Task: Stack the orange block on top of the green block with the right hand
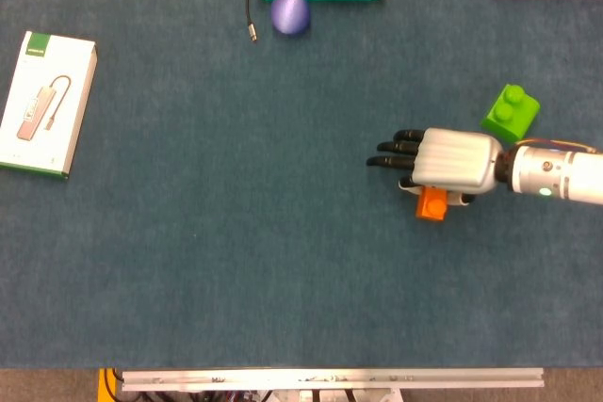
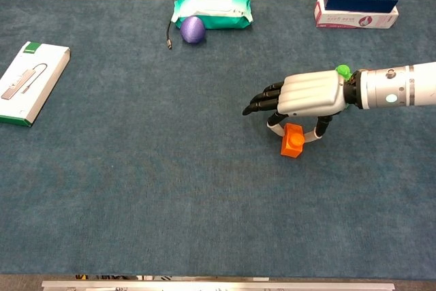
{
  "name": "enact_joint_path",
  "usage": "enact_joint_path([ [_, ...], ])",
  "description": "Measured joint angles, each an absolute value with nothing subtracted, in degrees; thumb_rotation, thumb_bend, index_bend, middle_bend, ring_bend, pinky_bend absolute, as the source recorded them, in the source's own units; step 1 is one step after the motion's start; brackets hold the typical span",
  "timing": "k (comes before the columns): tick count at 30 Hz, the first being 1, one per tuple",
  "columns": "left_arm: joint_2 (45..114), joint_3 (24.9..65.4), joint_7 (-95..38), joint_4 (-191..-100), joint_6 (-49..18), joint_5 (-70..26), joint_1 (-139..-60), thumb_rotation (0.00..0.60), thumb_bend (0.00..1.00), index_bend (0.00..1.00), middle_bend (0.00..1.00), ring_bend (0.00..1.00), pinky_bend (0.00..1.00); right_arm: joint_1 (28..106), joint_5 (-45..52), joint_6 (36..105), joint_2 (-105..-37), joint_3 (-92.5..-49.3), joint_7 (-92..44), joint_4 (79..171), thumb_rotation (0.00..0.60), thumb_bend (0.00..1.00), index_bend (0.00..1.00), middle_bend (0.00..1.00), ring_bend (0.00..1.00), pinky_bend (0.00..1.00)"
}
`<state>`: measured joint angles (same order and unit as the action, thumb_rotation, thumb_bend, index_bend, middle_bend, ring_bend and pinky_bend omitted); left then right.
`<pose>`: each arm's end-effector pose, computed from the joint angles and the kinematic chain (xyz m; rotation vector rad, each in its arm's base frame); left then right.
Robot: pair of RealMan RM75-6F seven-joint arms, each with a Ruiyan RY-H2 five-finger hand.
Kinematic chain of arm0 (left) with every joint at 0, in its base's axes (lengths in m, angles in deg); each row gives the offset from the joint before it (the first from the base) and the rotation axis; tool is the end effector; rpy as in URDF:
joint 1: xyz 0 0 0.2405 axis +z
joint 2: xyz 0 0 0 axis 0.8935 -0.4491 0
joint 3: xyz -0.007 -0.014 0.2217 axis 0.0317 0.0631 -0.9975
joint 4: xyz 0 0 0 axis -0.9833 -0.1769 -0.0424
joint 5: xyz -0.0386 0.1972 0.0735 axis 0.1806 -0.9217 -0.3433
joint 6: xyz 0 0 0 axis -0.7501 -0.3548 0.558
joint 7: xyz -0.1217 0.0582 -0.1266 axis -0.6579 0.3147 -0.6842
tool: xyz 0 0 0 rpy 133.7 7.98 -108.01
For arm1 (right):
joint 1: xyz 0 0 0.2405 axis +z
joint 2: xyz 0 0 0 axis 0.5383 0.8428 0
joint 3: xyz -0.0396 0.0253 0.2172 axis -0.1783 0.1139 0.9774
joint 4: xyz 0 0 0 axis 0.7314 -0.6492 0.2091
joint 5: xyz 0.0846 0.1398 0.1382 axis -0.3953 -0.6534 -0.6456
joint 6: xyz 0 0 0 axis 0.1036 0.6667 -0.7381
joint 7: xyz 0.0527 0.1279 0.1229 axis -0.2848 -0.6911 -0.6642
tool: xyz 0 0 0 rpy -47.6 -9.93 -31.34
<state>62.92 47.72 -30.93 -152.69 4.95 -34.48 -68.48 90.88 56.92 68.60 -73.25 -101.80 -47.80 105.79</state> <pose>-0.3400 0.2457 0.1981 -1.1196 -0.7829 -0.8075 -0.1588 -0.3245 -0.0536 2.7851 -0.3053 0.7072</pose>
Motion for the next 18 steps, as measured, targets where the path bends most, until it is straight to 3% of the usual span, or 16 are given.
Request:
enact_joint_path([
  [18,63.1,47.3,-29.7,-153.4,5.7,-35.4,-68.4,0.600,0.00,0.05,0.28,0.25,0.54,87.0,48.9,69.0,-66.4,-96.9,-41.3,111.9,0.600,0.21,0.51,0.07,0.00,0.14],
])
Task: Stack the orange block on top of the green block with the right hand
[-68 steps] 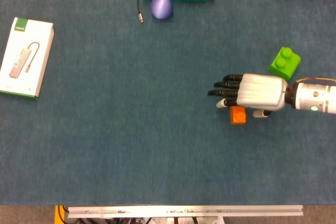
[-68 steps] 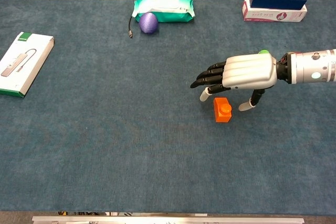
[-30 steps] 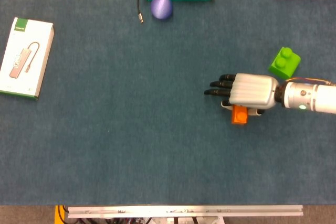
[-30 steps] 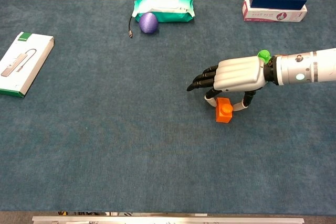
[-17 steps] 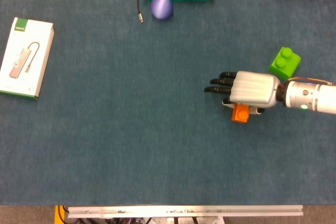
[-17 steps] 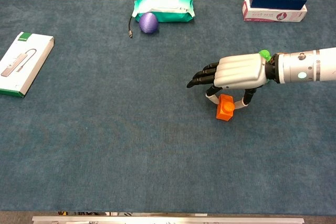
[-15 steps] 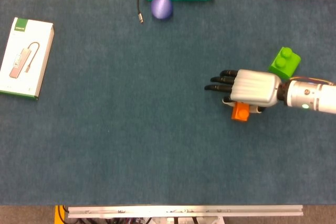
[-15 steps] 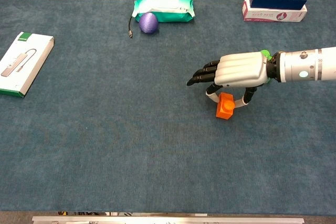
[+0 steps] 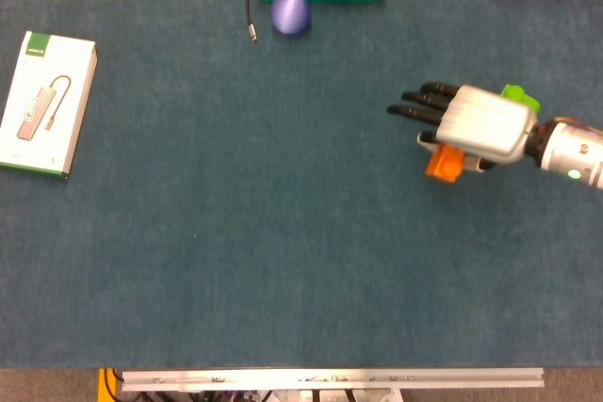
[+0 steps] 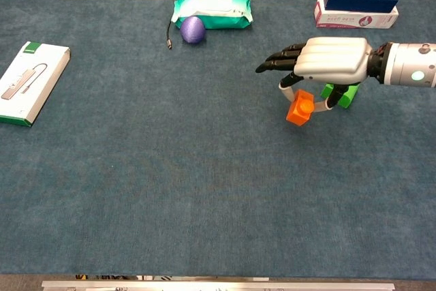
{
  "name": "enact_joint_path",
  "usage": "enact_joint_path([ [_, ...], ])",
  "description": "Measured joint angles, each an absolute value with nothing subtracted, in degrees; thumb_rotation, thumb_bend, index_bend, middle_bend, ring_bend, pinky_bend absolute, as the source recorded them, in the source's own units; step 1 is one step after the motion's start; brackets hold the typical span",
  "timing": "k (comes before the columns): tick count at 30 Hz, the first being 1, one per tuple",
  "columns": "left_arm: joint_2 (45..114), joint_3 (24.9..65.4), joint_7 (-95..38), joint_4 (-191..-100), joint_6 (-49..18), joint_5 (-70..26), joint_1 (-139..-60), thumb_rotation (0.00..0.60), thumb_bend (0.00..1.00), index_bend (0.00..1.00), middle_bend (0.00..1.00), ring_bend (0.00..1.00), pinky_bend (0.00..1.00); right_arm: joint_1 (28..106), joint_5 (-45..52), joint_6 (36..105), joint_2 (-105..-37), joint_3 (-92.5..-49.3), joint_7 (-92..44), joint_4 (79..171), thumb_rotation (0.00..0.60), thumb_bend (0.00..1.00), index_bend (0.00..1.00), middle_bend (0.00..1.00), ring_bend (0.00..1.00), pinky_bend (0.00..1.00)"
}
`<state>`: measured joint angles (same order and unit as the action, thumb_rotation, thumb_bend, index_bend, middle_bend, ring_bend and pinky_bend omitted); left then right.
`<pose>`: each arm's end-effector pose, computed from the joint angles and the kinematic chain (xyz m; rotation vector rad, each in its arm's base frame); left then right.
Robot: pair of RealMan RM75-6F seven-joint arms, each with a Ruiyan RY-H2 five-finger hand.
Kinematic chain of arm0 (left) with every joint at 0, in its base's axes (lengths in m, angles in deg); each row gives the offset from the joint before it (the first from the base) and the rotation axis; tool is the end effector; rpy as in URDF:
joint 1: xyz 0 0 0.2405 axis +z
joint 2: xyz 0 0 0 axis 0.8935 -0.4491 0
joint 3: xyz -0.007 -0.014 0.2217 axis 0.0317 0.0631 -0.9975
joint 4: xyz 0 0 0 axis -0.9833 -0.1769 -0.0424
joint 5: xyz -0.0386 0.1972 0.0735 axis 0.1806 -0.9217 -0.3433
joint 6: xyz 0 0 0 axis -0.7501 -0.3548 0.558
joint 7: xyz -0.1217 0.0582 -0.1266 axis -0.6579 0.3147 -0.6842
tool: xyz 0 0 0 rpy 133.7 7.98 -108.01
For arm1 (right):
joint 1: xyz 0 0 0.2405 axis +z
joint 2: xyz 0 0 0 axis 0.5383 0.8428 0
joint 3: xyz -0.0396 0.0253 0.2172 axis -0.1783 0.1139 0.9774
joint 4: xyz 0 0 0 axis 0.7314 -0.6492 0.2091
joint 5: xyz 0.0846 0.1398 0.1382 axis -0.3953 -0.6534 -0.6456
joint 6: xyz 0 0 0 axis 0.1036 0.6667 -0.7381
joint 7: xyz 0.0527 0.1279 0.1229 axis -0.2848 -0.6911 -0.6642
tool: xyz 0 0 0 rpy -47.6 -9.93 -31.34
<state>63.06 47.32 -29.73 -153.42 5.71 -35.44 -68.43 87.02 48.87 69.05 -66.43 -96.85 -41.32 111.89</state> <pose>-0.3348 0.2445 0.1944 -1.1377 -0.7695 -0.8083 -0.1611 -0.3496 -0.0090 2.5434 -0.3623 0.7834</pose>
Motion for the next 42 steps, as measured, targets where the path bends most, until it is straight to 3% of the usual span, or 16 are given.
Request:
enact_joint_path([
  [10,63.2,47.2,-29.1,-153.5,5.6,-35.5,-68.5,0.600,0.00,0.05,0.28,0.25,0.54,83.8,43.9,67.9,-63.8,-94.1,-38.9,114.0,0.600,0.21,0.51,0.08,0.00,0.14],
  [29,63.2,47.2,-29.1,-153.4,5.1,-35.3,-68.7,0.600,0.00,0.05,0.28,0.25,0.54,79.7,39.5,66.0,-63.9,-91.1,-39.6,109.4,0.600,0.21,0.51,0.08,0.00,0.14],
  [42,63.3,47.2,-29.0,-153.3,4.6,-34.9,-68.8,0.600,0.00,0.05,0.28,0.25,0.54,78.8,37.6,63.2,-64.9,-90.6,-53.0,106.7,0.600,0.21,0.51,0.09,0.00,0.14],
])
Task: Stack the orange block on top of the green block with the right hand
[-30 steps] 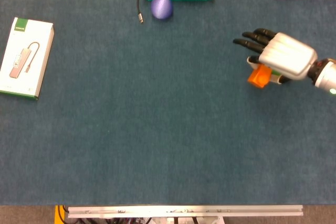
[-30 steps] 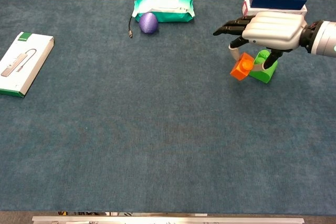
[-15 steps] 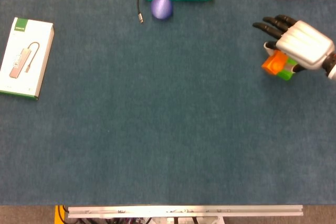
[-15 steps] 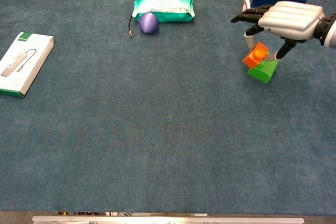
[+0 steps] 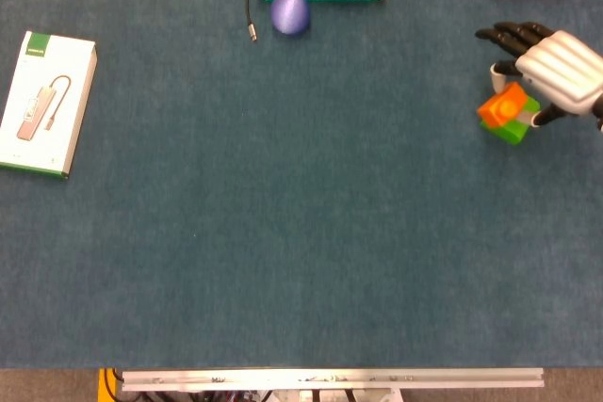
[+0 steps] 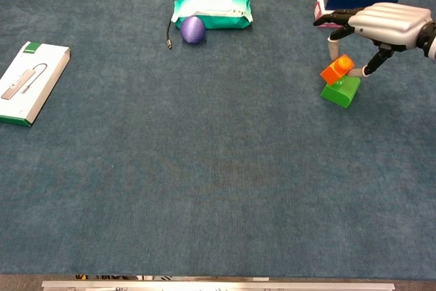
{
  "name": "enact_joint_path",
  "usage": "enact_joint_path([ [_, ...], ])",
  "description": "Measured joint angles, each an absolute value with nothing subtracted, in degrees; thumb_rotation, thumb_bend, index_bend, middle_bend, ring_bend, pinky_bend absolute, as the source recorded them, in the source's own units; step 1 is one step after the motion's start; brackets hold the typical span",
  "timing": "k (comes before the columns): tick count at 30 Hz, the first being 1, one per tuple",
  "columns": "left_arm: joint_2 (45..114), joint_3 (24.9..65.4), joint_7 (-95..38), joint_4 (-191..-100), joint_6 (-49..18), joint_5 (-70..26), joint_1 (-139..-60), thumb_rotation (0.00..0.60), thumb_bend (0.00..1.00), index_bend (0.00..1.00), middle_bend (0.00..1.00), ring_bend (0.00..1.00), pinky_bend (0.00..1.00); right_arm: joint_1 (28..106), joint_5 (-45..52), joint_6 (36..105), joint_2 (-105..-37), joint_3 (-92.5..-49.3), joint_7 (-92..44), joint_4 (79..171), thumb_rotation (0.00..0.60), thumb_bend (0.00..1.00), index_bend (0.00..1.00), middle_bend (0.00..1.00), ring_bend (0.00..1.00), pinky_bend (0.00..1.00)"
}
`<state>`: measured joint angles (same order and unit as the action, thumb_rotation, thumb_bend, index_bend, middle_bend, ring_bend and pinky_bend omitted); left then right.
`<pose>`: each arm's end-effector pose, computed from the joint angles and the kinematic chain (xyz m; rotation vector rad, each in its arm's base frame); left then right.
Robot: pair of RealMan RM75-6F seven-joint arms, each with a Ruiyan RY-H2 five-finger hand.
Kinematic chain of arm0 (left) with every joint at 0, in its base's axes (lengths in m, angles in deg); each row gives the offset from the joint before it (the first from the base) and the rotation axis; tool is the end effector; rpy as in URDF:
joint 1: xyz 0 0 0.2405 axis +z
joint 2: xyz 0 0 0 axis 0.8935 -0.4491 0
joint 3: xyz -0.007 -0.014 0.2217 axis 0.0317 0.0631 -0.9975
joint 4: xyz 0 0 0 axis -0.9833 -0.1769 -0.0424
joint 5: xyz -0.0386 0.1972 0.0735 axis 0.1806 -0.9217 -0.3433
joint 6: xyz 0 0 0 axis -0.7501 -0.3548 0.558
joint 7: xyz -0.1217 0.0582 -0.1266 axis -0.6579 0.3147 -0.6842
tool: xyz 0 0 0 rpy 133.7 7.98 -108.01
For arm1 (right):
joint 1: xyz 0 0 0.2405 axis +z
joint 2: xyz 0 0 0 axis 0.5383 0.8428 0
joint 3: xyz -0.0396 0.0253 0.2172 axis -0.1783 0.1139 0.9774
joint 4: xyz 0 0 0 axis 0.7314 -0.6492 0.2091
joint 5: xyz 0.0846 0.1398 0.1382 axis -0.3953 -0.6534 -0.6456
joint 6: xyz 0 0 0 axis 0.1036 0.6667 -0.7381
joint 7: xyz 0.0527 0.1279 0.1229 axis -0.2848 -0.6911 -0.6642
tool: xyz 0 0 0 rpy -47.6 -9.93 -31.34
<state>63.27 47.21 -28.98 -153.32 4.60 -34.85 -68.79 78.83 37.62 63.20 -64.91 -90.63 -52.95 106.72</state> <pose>-0.3370 0.2464 0.1908 -1.1450 -0.7809 -0.7882 -0.2269 -0.3907 0.0389 2.1492 -0.8278 0.7807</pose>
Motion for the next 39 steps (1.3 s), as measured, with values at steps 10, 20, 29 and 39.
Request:
enact_joint_path([
  [10,63.5,47.2,-28.6,-153.0,4.1,-34.5,-69.0,0.600,0.00,0.05,0.28,0.25,0.54,79.4,39.4,62.4,-66.1,-91.3,-60.3,102.4,0.600,0.21,0.52,0.09,0.00,0.14],
  [20,64.0,47.5,-27.0,-152.6,4.0,-33.6,-69.2,0.600,0.00,0.05,0.28,0.25,0.54,80.7,43.8,63.6,-64.9,-93.6,-61.8,102.5,0.600,0.21,0.52,0.10,0.00,0.14],
  [29,64.6,48.1,-26.0,-151.7,2.6,-31.8,-69.7,0.600,0.00,0.05,0.28,0.25,0.54,81.2,46.9,66.9,-65.7,-95.7,-66.7,97.3,0.600,0.21,0.52,0.11,0.00,0.14],
  [39,65.2,48.4,-25.5,-150.5,1.0,-30.4,-70.4,0.600,0.00,0.05,0.28,0.25,0.54,81.7,48.8,68.8,-66.8,-97.5,-72.0,91.5,0.600,0.21,0.52,0.11,0.00,0.14],
])
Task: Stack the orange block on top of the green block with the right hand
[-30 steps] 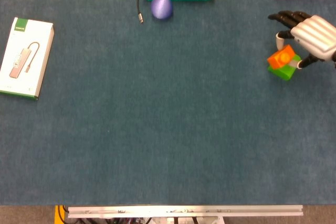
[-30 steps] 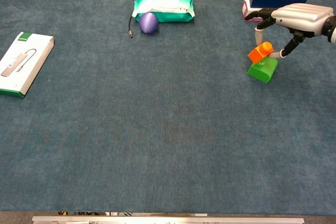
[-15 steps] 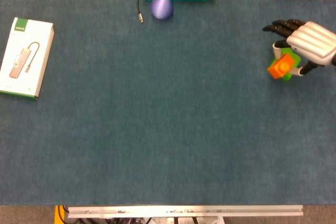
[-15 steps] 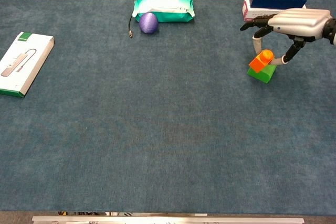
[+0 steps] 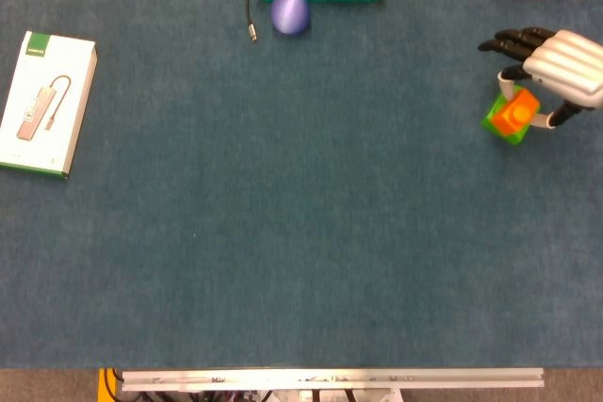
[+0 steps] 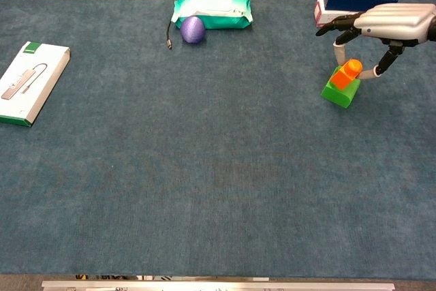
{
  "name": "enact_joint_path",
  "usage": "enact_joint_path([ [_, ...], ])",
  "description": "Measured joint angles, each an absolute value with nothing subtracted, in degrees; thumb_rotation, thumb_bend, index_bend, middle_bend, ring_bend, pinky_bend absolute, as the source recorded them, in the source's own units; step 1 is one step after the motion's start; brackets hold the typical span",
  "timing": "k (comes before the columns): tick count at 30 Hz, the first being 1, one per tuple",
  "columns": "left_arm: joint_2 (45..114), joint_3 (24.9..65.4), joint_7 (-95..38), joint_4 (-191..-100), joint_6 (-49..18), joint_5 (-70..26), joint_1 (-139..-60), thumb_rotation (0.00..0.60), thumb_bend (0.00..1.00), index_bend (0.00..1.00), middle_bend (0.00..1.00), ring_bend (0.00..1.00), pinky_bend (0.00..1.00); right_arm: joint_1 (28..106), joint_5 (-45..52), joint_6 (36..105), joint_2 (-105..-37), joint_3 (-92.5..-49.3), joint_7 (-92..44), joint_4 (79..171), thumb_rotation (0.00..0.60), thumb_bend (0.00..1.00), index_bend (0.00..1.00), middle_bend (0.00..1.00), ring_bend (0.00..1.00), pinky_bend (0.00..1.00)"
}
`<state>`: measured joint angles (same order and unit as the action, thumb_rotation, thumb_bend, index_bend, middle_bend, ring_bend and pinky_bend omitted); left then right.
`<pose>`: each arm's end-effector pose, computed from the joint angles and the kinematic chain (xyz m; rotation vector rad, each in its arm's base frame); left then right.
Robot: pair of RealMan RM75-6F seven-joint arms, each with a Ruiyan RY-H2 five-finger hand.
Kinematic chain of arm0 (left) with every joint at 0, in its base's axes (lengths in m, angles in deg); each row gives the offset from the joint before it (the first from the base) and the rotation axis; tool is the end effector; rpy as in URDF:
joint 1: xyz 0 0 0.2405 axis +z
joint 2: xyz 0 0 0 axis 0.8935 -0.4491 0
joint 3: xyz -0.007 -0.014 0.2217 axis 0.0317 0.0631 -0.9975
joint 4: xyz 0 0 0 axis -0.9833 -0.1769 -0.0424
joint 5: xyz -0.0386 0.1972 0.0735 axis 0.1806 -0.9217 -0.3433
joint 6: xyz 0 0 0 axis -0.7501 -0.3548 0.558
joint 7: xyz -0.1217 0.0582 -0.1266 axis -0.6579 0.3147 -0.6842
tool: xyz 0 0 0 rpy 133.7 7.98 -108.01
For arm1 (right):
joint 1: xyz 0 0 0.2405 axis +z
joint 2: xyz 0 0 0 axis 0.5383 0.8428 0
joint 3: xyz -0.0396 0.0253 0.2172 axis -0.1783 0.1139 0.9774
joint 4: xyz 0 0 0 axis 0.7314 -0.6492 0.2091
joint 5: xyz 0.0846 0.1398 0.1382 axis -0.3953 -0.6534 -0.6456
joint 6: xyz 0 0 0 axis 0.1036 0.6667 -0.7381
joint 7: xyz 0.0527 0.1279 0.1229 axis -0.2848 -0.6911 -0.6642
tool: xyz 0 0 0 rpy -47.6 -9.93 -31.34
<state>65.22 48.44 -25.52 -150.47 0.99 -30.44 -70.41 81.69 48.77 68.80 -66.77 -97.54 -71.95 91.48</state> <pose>-0.3523 0.2575 0.1877 -1.1179 -0.7910 -0.7010 -0.2386 -0.4023 0.0556 2.3056 -0.8227 0.7319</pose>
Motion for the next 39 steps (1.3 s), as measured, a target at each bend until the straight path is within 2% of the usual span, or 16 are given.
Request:
enact_joint_path([
  [25,67.1,49.3,-24.6,-147.0,-1.8,-27.8,-71.9,0.600,0.00,0.05,0.28,0.25,0.54,82.0,51.4,72.5,-73.4,-101.2,-83.7,74.4,0.600,0.20,0.52,0.11,0.00,0.14],
  [39,67.6,49.5,-24.6,-146.0,-3.1,-26.9,-72.5,0.600,0.00,0.05,0.28,0.25,0.54,82.6,52.0,72.2,-75.6,-102.4,-85.5,69.8,0.600,0.20,0.52,0.11,0.00,0.14],
])
